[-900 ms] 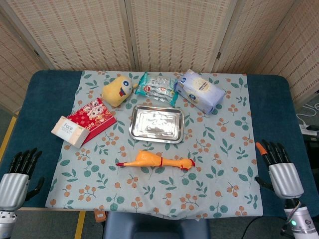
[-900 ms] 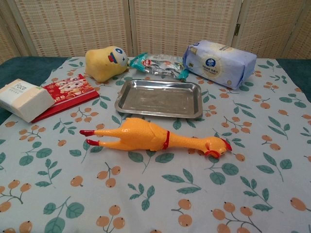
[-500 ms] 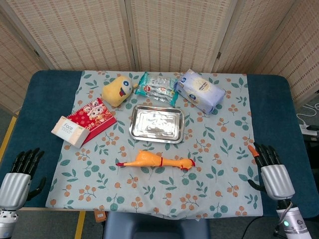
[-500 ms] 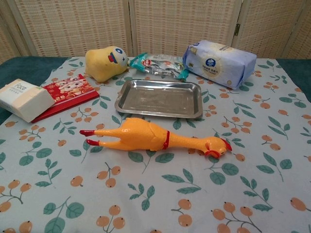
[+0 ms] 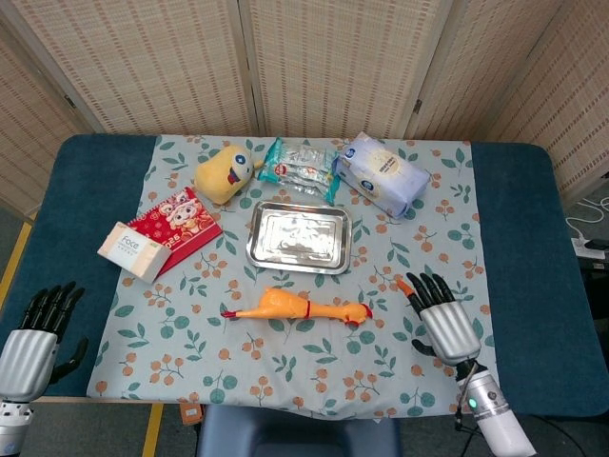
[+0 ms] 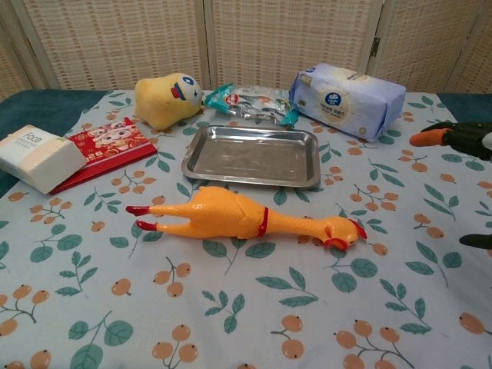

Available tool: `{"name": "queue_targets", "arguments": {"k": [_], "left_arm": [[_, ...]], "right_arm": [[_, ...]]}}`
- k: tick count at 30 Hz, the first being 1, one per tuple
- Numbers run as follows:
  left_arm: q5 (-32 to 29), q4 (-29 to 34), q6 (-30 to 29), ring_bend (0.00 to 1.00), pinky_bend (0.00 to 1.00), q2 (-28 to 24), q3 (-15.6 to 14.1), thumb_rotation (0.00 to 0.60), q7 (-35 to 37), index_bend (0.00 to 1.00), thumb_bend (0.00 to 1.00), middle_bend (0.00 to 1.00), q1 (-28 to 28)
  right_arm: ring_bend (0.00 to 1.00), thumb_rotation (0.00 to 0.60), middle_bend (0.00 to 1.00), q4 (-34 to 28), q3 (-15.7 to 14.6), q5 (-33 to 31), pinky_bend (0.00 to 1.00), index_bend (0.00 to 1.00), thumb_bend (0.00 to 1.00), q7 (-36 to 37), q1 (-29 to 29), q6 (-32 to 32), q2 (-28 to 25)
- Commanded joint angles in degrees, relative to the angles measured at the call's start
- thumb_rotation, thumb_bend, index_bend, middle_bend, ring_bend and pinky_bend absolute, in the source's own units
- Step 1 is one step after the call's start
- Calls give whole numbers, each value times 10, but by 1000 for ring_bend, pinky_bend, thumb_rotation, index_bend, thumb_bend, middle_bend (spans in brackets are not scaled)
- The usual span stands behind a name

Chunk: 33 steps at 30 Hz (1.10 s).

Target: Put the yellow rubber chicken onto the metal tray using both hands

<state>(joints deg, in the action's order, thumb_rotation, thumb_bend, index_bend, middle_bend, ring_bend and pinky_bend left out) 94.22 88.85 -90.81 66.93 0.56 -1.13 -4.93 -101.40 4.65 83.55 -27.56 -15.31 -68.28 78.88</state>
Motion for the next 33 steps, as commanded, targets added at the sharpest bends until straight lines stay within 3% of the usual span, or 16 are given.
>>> {"name": "queue_targets", "arguments": {"k": [1,8,12,17,26,33], "left_arm": [[-15,8,21,0,78,-15,-4,600,5,0,427,9,-2],[-27,22,33,0,83,-26,-4,600,-3,0,430,7,-3],[-24,27,33,0,83,-30,-5,600,2,0,430,6,-3],[-26,30,26,0,67,-39,-4,600,18,0,432,7,1],[-34,24,24,0,63,-42,2,600,34,0,432,7,1],[-28,22,29,0,63,-42,-1,600,41,0,435,7,-1]], "right_arm": [[0,600,71,-5,46,-116,80,151,109,-105,-65,70,81],[0,600,99,25,77,-210,83,233,124,-166,-122,80,160],[0,600,107,50,81,-232,84,305,161,-180,-149,80,195],[0,600,109,77,84,-254,85,317,233,-206,-179,70,234],[0,600,109,117,79,-301,85,326,237,-223,-208,65,266],[8,600,117,145,73,-315,94,376,315,-217,-225,66,286]]}}
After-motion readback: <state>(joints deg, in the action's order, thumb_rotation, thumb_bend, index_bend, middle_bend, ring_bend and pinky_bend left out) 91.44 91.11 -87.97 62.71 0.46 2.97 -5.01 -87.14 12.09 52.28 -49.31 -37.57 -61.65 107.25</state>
